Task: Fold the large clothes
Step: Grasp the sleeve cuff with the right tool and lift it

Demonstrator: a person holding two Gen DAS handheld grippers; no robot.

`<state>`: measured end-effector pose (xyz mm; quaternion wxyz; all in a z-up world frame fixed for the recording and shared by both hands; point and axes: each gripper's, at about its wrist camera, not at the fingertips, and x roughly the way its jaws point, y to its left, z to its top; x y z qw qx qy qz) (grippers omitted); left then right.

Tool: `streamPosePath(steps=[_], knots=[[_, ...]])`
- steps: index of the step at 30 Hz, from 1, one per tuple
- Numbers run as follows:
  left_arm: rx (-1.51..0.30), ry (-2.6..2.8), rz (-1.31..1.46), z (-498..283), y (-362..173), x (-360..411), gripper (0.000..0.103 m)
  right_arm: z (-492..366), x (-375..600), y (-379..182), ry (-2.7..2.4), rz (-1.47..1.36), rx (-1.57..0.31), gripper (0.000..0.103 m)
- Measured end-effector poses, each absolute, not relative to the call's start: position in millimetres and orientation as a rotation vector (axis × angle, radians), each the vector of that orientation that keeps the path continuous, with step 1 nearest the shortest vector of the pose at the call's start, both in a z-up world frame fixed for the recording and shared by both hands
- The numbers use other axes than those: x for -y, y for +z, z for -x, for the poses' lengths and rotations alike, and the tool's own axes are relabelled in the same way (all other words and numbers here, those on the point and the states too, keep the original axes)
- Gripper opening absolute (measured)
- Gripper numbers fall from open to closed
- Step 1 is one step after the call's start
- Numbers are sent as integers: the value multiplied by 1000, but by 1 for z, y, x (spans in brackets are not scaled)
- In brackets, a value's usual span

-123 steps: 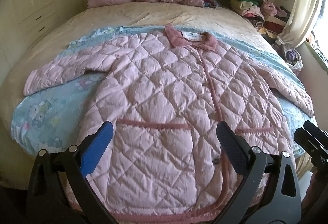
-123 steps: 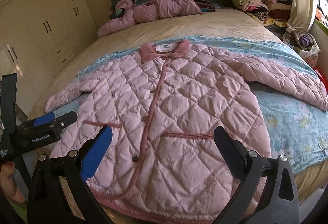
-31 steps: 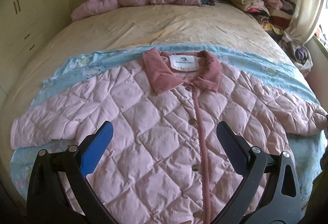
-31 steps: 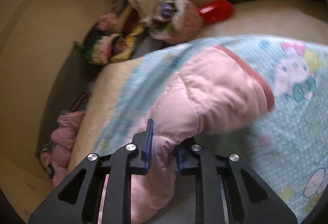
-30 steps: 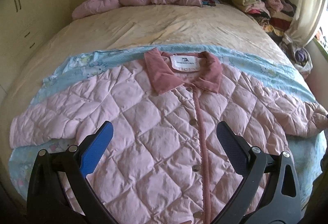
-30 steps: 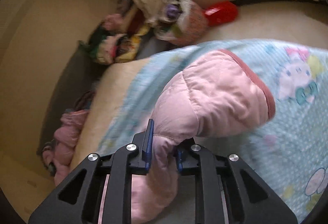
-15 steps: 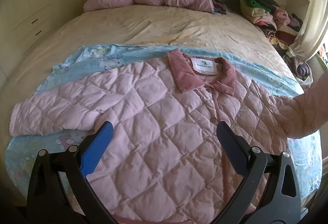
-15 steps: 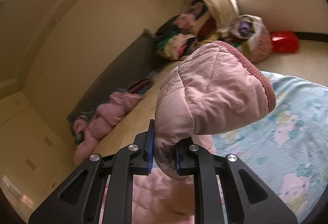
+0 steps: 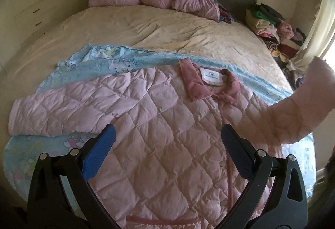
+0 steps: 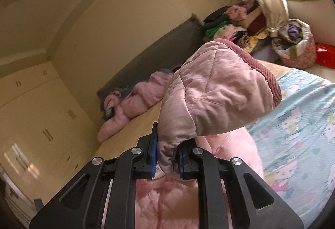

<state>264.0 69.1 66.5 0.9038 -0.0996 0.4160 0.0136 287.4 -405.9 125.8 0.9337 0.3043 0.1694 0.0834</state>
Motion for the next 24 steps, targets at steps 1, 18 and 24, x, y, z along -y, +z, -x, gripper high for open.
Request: streamPosePath(steps=[1,18,24], knots=[[-862,19,215,-265,68,-74,95,-290,397,126,180,-614,-354,14],[-923,9,252,-313,58,-134,95,-348,251,73,279,-504,-478,14],[-902,-35,258,-332,54,-121,95,-363,209,44,312,-415,-525,14]])
